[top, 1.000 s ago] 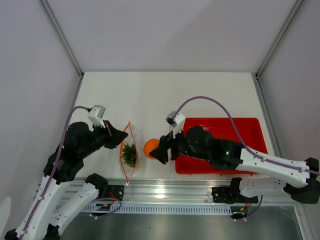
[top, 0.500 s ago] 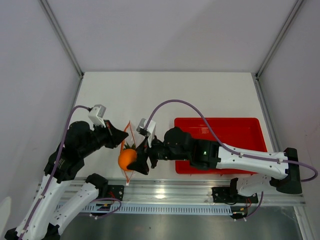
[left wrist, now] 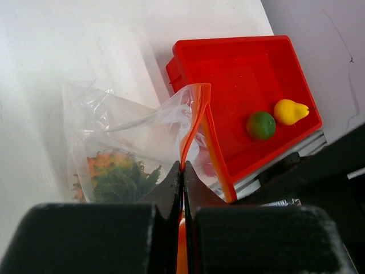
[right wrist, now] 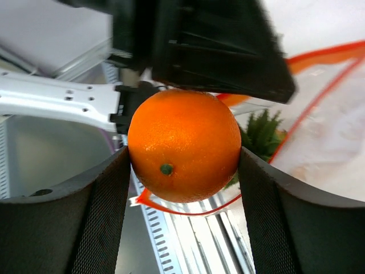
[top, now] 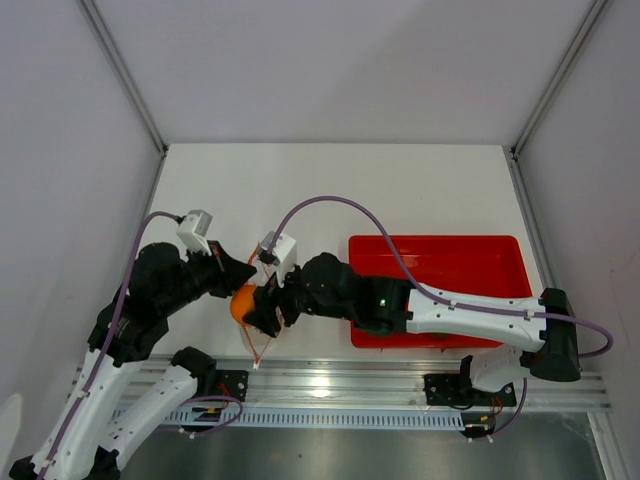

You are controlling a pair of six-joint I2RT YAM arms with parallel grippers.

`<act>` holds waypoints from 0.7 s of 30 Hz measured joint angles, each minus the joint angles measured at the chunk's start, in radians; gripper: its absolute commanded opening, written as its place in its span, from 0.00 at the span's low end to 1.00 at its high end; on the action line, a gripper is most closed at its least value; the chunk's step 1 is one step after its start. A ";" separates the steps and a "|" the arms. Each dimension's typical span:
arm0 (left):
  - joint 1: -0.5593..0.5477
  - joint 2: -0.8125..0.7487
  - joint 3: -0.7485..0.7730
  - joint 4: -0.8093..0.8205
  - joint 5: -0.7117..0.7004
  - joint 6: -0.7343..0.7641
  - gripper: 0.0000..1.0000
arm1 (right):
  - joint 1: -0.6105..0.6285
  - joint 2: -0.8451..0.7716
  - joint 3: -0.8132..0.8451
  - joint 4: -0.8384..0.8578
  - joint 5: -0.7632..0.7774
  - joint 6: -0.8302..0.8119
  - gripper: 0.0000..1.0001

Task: Place the food in the zip-top bag and seal the zipper
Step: Place the fake fruit in the zipper food storage bag.

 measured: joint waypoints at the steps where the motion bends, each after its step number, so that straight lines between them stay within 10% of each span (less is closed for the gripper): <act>1: 0.000 -0.001 0.000 -0.002 0.000 0.000 0.01 | 0.000 0.000 0.000 -0.006 0.026 0.001 0.00; 21: 0.000 -0.004 0.000 -0.006 -0.055 0.008 0.01 | -0.077 0.121 0.008 -0.021 0.317 0.035 0.00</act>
